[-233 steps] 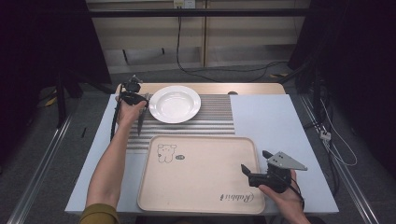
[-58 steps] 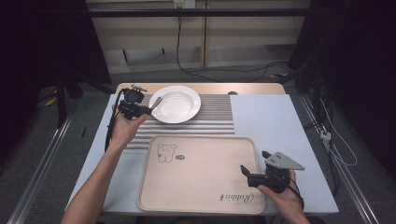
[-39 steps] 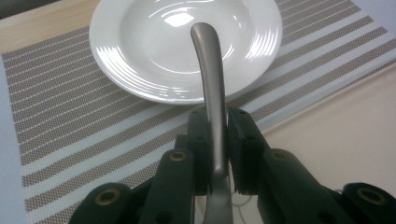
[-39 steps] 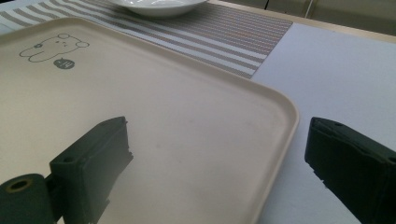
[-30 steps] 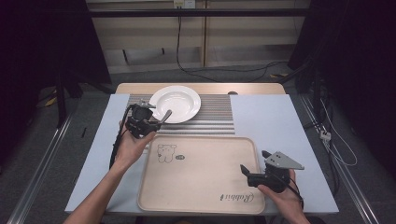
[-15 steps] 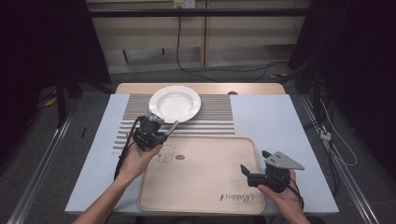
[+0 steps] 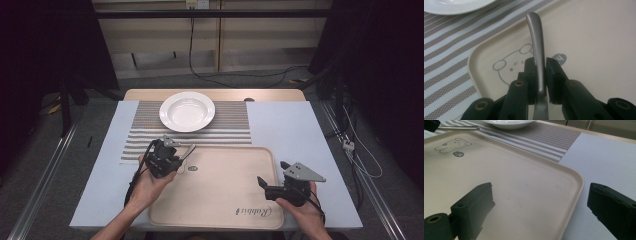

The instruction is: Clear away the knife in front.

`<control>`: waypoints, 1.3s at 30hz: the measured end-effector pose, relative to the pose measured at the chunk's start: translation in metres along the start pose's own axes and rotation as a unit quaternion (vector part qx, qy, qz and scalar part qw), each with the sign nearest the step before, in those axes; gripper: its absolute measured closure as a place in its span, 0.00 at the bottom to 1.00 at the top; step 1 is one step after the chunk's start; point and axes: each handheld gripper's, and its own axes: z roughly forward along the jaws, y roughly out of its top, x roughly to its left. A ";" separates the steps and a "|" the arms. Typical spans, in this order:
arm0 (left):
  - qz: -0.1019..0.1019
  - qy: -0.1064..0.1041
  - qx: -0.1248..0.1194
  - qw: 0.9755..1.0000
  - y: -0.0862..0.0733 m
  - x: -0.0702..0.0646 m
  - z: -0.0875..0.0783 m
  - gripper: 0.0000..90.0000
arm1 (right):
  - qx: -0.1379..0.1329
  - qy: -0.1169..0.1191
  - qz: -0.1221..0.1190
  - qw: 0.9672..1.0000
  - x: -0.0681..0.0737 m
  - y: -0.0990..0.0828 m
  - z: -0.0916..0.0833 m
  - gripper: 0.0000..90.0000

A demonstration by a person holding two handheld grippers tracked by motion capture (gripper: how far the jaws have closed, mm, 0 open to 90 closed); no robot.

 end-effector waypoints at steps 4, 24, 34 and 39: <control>-0.003 0.000 0.006 1.000 -0.007 -0.004 0.005 0.89 | 0.000 0.000 0.000 1.000 0.000 0.000 0.001 0.07; -0.023 -0.019 0.021 0.999 -0.023 -0.012 0.027 0.88 | -0.001 0.000 -0.006 1.000 0.002 0.000 -0.001 0.07; -0.029 -0.029 0.015 0.999 -0.020 -0.010 0.027 0.79 | 0.000 0.000 -0.007 1.000 0.002 0.000 0.000 0.07; -0.031 -0.040 -0.009 0.999 -0.019 -0.004 0.020 0.78 | 0.000 0.001 -0.006 1.000 0.002 0.000 -0.001 0.07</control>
